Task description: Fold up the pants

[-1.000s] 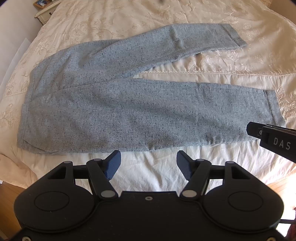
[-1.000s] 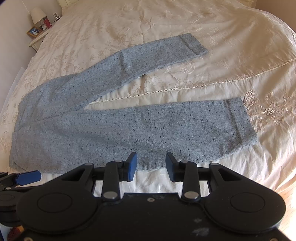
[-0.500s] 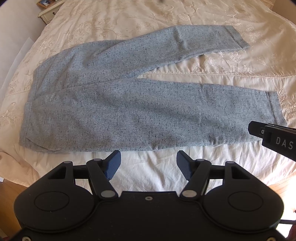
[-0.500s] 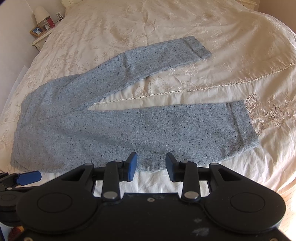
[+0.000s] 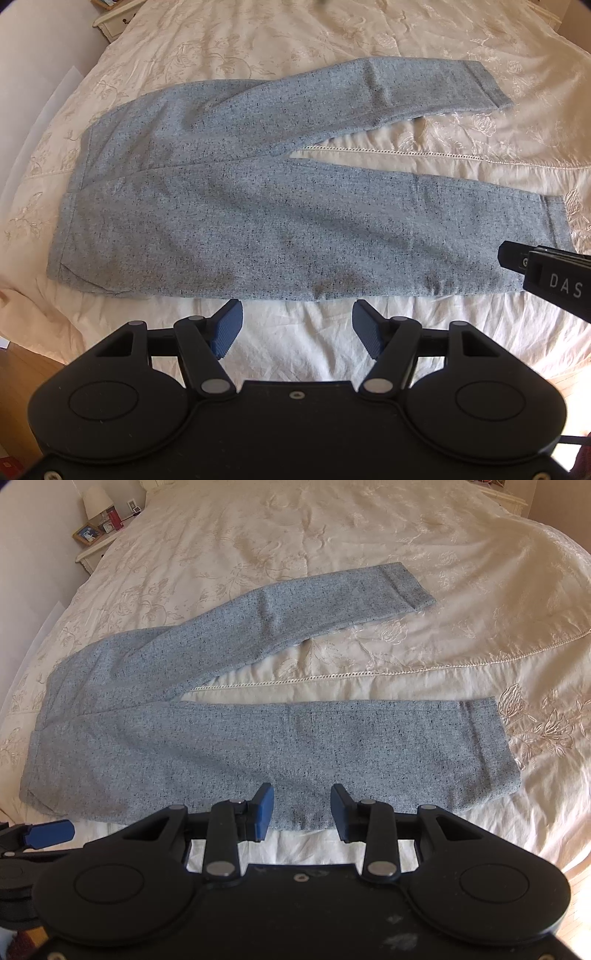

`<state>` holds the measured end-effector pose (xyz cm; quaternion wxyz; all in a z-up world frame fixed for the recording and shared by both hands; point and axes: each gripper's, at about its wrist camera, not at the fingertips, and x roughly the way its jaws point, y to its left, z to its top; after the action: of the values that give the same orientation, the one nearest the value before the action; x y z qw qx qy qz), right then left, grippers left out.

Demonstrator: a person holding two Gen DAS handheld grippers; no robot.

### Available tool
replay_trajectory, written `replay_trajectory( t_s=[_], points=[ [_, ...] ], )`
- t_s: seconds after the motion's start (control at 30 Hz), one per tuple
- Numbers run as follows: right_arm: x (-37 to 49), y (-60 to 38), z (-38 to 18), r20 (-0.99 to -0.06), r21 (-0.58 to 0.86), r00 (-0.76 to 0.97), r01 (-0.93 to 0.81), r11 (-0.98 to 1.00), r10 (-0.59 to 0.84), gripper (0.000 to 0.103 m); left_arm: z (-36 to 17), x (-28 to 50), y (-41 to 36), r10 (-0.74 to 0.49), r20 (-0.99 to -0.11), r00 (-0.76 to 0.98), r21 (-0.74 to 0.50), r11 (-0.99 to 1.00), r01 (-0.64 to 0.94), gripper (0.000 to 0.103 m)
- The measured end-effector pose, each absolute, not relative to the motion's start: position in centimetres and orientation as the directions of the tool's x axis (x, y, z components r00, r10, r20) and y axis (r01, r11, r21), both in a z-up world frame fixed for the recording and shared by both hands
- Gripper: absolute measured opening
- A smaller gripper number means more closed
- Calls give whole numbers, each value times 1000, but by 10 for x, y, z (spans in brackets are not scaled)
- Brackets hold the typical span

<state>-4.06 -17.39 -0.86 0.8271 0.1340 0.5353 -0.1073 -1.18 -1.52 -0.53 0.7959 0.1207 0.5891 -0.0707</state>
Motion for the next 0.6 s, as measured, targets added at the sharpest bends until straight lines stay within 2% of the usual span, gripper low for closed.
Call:
replay_trajectory(
  t_s=[0.23,0.47,0.6],
  points=[
    [-41,-174,-13,-890,74,451,304,950,-75,37,-9,-10,-9,52,-957,285,122,965,232,58],
    [-34,-158,-11,-843,61,526,300,952,-111,37,-2,0,5,74,-941,331,143,972,189,57],
    [-20,-156,-15,-867,112,496,299,948,-54,37,-2,21,15,85,-939,333,146,975,165,57]
  ],
)
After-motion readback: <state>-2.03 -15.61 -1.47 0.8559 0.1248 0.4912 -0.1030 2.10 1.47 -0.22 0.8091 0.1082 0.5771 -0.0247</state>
